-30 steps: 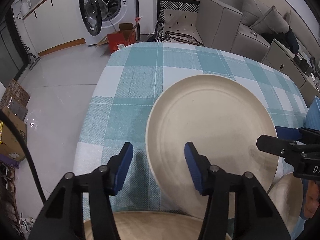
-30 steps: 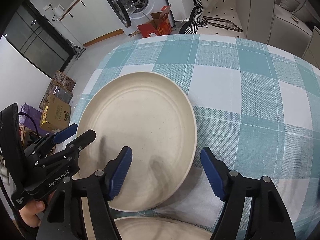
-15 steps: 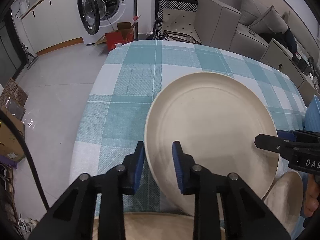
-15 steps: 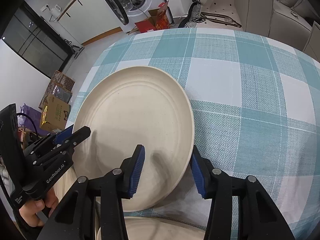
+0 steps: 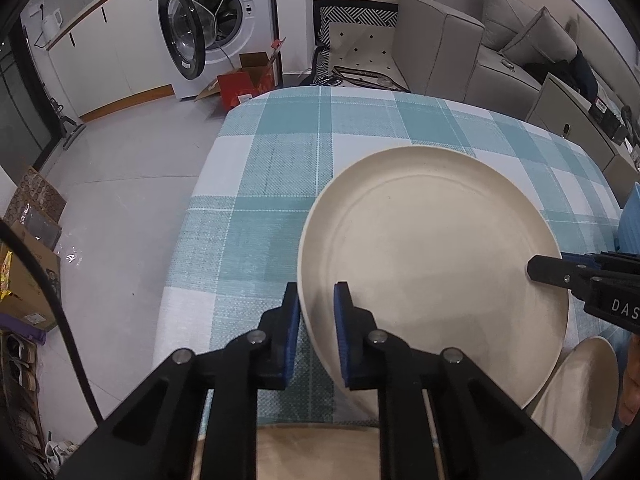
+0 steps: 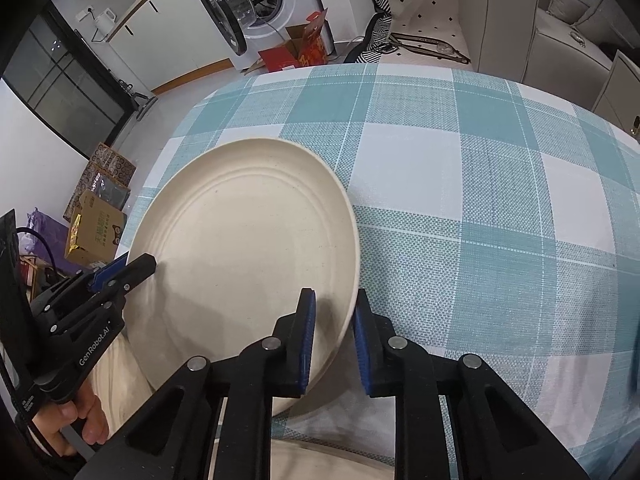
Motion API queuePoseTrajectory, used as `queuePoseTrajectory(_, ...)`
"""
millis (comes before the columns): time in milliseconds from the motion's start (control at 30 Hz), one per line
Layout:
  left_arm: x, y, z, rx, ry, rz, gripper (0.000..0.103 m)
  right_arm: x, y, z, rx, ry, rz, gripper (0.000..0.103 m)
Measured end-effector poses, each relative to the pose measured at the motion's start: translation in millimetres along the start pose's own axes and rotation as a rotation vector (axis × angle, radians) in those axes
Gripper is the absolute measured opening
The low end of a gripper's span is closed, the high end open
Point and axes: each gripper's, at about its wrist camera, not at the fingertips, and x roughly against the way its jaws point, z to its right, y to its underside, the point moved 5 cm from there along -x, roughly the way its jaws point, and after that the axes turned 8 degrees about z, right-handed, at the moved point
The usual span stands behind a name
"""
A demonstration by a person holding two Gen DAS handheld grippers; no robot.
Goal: Organize plates and bowls
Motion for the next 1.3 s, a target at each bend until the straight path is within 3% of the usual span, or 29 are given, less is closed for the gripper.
queuePoseTrajectory(667,23,-8,4,-0.009,-0.005,0.070,0.013,18,-1,-2,0.007,0.016,0.049,0.017)
queuePoseTrajectory(1300,74,-16,15,-0.028,-0.003,0.159,0.013,68,0,-6,0.041,0.030,0.130,0.017)
